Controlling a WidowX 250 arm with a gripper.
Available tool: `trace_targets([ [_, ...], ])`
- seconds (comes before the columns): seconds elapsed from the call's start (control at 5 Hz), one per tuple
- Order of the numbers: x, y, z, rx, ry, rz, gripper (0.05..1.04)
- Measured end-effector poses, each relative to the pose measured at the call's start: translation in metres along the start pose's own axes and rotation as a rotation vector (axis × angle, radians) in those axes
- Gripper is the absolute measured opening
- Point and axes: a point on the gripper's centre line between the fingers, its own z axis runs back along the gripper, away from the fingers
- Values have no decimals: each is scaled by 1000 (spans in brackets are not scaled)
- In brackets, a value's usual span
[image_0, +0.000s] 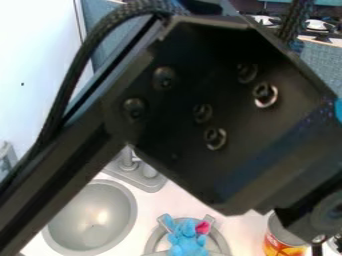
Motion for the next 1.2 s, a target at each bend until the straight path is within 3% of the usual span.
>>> trace_targets([
  [0.4,6,2,-3,50,3,-26,546],
  [0.6,7,1,-2,80,6,-45,604],
  [0.8,6,1,-2,96,5,-51,904],
  [1.0,5,-4,-3,117,-1,-76,1012],
  [1.2,3,-3,-5,117,0,-60,1007],
])
